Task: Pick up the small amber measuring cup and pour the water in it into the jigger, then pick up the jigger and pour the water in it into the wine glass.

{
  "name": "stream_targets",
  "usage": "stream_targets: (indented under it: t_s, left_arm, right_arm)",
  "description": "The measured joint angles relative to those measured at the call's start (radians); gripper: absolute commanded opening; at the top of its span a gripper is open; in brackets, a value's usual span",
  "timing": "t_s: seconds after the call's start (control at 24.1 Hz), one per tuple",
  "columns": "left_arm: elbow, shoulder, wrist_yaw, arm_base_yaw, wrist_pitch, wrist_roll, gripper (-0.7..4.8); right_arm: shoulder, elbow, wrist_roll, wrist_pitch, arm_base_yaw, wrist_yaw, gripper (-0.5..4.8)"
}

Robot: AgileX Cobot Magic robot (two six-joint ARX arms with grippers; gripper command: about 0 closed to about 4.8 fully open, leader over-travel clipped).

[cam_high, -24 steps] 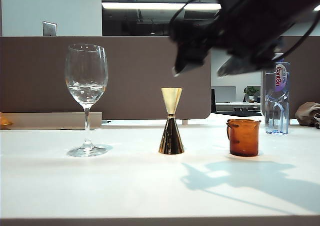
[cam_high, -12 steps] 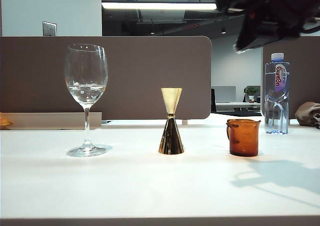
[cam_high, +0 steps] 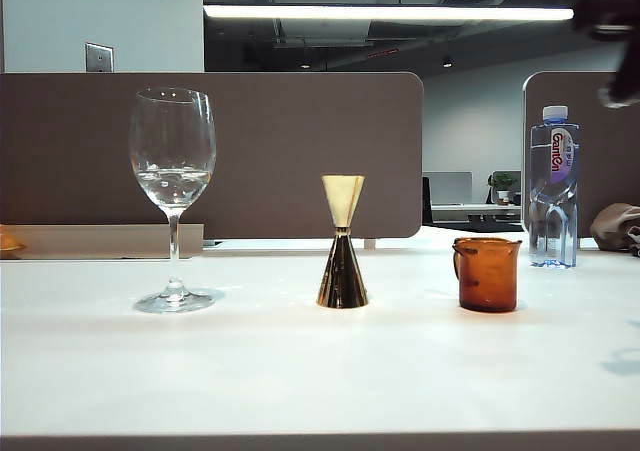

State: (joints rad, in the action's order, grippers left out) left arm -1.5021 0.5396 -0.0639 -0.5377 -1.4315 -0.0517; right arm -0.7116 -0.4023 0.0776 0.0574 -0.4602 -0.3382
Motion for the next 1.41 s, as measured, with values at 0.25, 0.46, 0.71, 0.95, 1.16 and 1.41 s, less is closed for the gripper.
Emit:
stream_targets:
  t_s: [0.25,0.46,0.71,0.95,1.16,1.41]
  left_arm:
    - [0.000,0.000,0.000,0.000,0.000,0.000,-0.02]
    - [0.000,0.000,0.000,0.000,0.000,0.000,-0.02]
    - [0.000,0.000,0.000,0.000,0.000,0.000,-0.02]
    - [0.000,0.000,0.000,0.000,0.000,0.000,-0.02]
    - [0.000,0.000,0.000,0.000,0.000,0.000,-0.02]
    - [0.000,0.000,0.000,0.000,0.000,0.000,-0.02]
  right_arm:
    - [0.028,0.003,0.000,0.001,0.071,0.000,-0.01]
    - [0.031,0.016,0.000,0.005,0.094,0.000,-0.01]
    - [0.139,0.125,0.000,0.002,0.094,0.000,-0.01]
    - [0.199,0.148,0.000,-0.073,0.094,0.001,-0.01]
    - [0.275,0.149,0.000,-0.153,0.096,0.001,-0.01]
    - [0.354,0.148,0.000,-0.173,0.120,0.001,-0.01]
